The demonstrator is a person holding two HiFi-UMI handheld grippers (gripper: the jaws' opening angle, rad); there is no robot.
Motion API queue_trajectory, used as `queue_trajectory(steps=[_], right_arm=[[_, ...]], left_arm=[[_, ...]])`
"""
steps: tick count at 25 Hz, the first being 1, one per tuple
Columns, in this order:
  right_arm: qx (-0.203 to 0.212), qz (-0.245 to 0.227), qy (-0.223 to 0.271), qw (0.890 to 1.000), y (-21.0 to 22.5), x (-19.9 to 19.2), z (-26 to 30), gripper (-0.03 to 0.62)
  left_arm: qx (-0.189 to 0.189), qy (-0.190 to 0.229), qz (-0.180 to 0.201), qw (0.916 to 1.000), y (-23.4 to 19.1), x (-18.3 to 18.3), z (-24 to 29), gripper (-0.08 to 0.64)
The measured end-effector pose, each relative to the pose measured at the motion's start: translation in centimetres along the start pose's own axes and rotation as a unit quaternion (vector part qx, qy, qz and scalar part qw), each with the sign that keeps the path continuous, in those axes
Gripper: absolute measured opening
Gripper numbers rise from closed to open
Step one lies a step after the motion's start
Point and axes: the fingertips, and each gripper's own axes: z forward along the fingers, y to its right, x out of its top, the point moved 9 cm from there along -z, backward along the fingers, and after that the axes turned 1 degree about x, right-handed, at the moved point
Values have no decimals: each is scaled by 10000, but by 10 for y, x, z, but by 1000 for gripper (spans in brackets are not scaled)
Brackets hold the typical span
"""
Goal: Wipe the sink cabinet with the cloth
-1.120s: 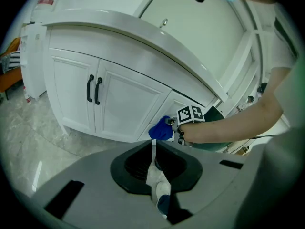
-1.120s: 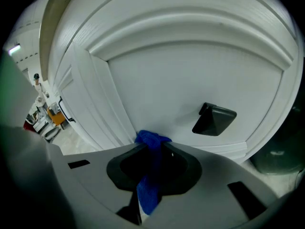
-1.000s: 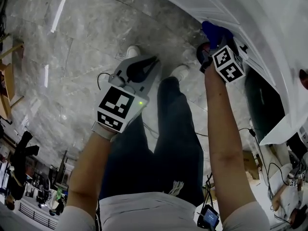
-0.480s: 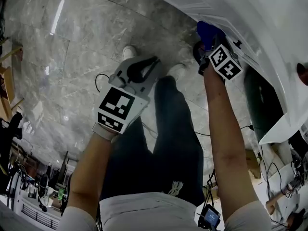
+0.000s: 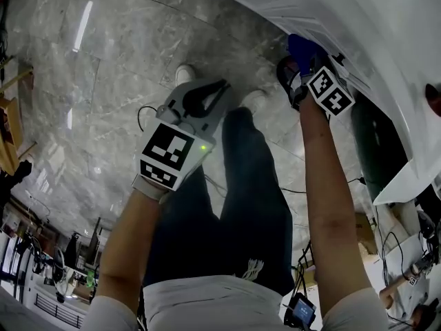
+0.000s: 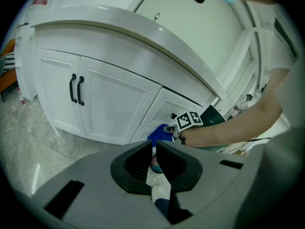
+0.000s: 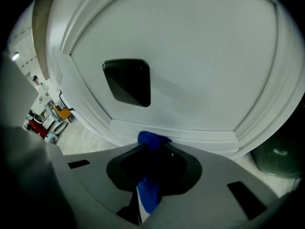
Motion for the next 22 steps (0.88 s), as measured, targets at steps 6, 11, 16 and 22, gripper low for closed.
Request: queue_trajectory(steps=[6,11,16,22], right_arm=[[43,-110,296,9995,2,8,-16,57],[114,448,594,9972,-2,20,-28,57],[242,1159,893,9889,-14,26,-35,57],[255,2363,1057,9656,-30,31,-40,57]], left_arm=[[-91,-6,73,9999,2,-1,-1,11],[-180,-60,188,9996,4,-6,-3,11],[-247,-80,233,9994,3,-6,-7,11],[-329,-107,275,9990,-9,-6,-16,11]])
